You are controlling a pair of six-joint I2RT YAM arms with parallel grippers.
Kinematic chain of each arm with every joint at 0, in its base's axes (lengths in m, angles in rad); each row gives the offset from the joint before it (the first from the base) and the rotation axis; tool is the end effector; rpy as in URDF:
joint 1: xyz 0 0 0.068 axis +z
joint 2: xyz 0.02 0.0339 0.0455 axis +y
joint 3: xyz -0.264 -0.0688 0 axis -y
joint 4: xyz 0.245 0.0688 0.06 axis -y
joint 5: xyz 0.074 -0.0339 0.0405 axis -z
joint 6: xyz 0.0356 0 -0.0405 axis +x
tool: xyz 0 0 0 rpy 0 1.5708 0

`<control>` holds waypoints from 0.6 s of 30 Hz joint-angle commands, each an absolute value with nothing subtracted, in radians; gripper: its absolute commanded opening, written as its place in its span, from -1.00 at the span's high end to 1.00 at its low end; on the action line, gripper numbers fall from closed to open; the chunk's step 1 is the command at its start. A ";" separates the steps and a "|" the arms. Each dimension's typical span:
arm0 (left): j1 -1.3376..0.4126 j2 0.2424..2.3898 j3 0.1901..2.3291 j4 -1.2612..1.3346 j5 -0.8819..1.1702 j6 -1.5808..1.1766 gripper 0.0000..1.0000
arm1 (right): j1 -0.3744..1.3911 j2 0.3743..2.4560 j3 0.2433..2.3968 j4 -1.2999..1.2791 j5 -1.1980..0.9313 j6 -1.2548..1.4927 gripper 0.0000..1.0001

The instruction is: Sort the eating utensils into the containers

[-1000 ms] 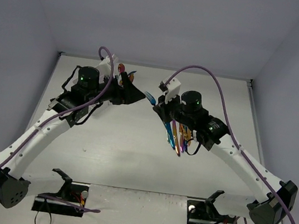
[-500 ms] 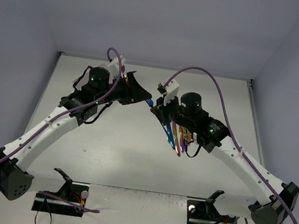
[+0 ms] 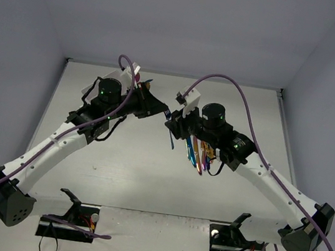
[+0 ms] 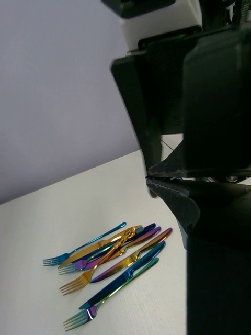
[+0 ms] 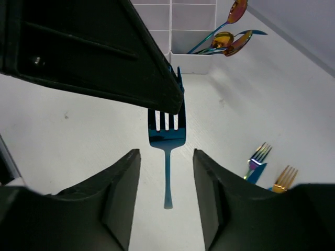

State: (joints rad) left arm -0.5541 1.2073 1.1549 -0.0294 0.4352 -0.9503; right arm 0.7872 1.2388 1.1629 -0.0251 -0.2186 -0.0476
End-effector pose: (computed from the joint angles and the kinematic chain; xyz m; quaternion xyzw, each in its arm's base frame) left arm 0.2301 -0.1600 0.3987 0.0021 0.7328 -0.5680 0.3746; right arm 0.1999 0.2116 0.3934 -0.3658 0.6445 0.3164 0.5922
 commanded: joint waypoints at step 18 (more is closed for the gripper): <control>0.063 1.216 1.249 0.088 0.332 -0.901 1.00 | 0.689 1.092 1.015 -0.003 -0.005 0.078 -0.91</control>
State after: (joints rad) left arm -0.0143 1.1799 1.1587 -0.0386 0.3438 -0.9042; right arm 0.7218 1.1470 1.0278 -0.0329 -0.0531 0.0403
